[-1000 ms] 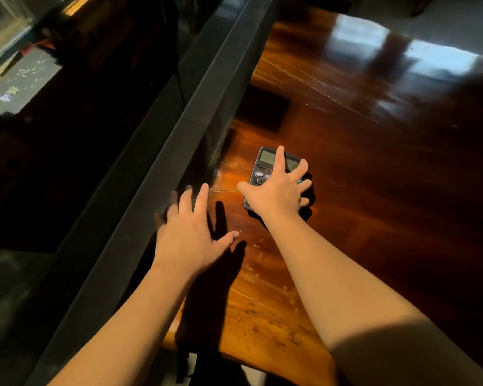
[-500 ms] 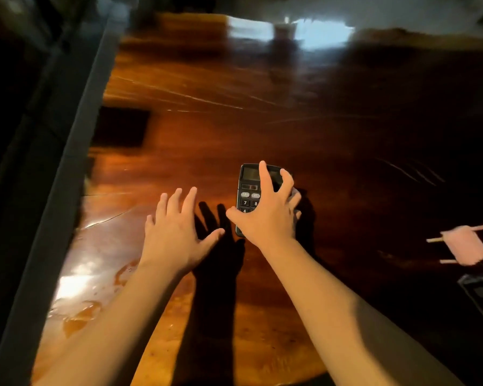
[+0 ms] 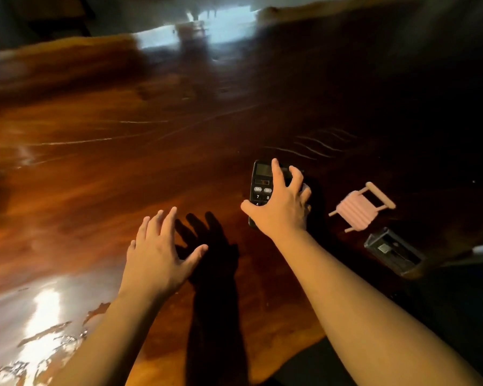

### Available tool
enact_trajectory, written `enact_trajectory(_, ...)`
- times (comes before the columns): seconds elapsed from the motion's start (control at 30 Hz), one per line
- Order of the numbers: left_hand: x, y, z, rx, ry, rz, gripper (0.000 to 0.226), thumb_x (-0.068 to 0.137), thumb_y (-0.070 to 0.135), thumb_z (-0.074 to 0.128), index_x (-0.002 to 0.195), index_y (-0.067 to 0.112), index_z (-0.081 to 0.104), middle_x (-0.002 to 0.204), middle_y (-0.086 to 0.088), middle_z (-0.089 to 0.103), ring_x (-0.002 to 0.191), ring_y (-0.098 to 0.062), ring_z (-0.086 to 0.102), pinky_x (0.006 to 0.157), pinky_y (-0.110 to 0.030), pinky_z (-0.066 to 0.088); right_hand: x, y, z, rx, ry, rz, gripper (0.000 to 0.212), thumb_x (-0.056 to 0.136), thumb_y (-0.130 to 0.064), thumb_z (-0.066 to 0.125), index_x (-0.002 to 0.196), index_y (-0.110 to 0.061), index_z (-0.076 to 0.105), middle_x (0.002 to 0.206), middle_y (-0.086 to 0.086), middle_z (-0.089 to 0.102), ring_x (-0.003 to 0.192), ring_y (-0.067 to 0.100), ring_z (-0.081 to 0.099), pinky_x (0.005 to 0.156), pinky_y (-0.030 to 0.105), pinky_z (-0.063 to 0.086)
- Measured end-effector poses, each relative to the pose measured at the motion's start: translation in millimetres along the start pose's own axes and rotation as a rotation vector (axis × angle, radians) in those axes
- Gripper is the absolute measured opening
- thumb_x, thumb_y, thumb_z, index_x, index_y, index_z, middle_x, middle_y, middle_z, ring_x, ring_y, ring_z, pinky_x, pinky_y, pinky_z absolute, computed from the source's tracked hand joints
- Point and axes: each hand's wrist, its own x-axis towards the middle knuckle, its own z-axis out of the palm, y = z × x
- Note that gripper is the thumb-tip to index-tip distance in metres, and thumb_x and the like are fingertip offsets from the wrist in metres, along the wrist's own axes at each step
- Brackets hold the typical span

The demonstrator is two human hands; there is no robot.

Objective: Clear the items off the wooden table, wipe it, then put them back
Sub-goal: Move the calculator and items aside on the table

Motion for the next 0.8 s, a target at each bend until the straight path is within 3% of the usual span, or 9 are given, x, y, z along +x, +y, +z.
enact_trajectory(0.33, 5, 30, 14, 0.017, -0.028, -0.055, 0.105, 0.076, 0.081, 0.049, 0.159, 0.025, 0.017, 0.165, -0.009, 0.025, 0.153, -0.033, 0.017, 0.116, -0.058, 0.032, 71, 68, -6, -0.03, -0.019, 0.116, 0.112, 0.069, -0.065, 0.074, 0.156, -0.038, 0.01, 0.16, 0.007, 0.011, 0.142, 0.049, 0.019, 0.103, 0.065, 0.041)
enact_trajectory(0.63, -12, 35, 21, 0.013, -0.057, -0.098, 0.108, 0.073, 0.083, 0.041, 0.159, 0.023, 0.017, 0.166, -0.009, 0.023, 0.153, -0.032, 0.016, 0.119, -0.056, 0.029, 76, 90, 11, -0.083, -0.043, 0.074, 0.112, 0.07, -0.067, 0.073, 0.155, -0.037, 0.007, 0.159, 0.009, 0.015, 0.142, 0.05, 0.021, 0.099, 0.066, 0.045)
enact_trajectory(0.8, -33, 34, 18, -0.025, -0.057, -0.108, 0.101, 0.08, 0.077, 0.052, 0.159, 0.025, 0.016, 0.166, -0.007, 0.024, 0.152, -0.031, 0.02, 0.116, -0.057, 0.034, 67, 88, 2, -0.069, -0.131, 0.085, 0.12, 0.071, -0.076, 0.07, 0.158, -0.033, -0.001, 0.168, 0.012, -0.001, 0.15, 0.052, -0.001, 0.112, 0.074, 0.022)
